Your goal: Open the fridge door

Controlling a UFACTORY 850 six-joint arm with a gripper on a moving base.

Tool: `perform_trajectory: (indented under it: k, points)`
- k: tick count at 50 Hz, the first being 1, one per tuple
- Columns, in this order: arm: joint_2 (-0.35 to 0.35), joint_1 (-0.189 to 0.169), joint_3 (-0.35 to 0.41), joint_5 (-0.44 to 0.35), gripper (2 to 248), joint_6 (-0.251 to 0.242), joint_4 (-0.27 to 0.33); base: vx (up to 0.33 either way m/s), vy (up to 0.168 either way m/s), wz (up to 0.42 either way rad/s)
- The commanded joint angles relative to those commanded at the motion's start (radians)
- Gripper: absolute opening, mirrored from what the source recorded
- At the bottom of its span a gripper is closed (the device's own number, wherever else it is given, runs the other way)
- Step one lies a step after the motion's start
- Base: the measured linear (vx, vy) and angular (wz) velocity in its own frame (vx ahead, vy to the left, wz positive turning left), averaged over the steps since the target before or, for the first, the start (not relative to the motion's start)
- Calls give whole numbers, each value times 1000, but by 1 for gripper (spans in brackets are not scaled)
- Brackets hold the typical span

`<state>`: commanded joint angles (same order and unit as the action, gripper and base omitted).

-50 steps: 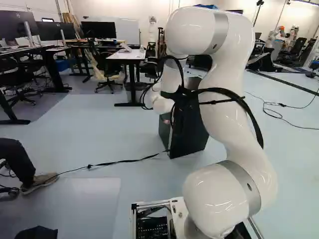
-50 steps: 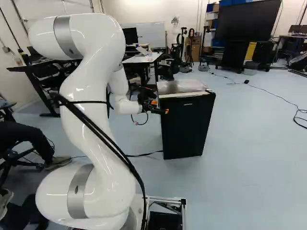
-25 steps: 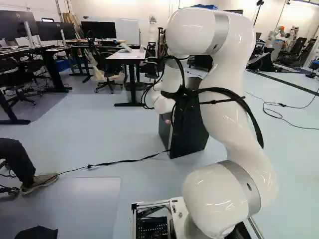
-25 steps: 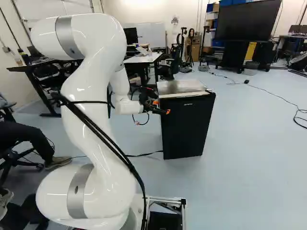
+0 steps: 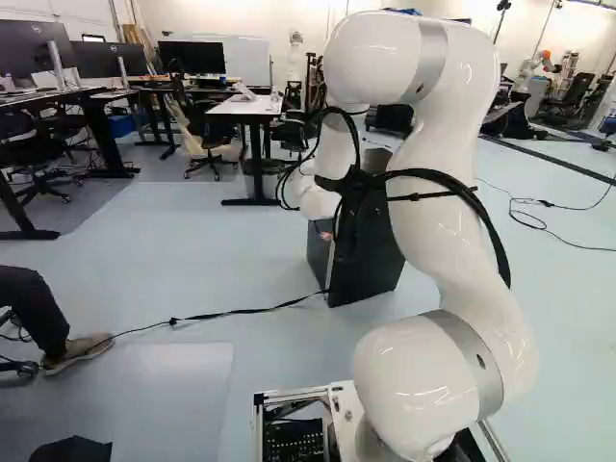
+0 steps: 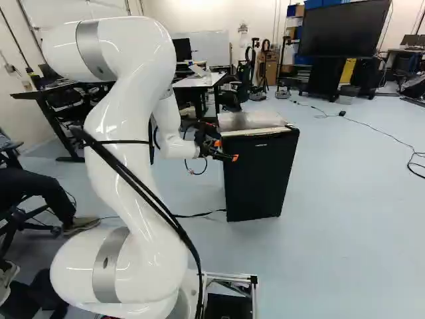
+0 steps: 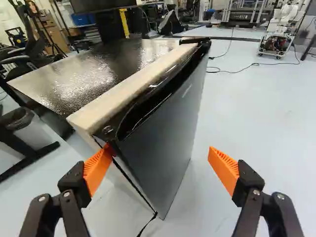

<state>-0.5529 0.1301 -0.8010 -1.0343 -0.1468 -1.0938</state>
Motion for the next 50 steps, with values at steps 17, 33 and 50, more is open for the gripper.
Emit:
perform_trajectory:
  k: [17,33,50]
  points:
    - [42,-32,65,29,247,0,-152,0,-1,-6]
    - [76,-68,119,73,247,0,-319,2,-3,-7]
    - [105,-115,167,123,247,0,-498,0,0,0]
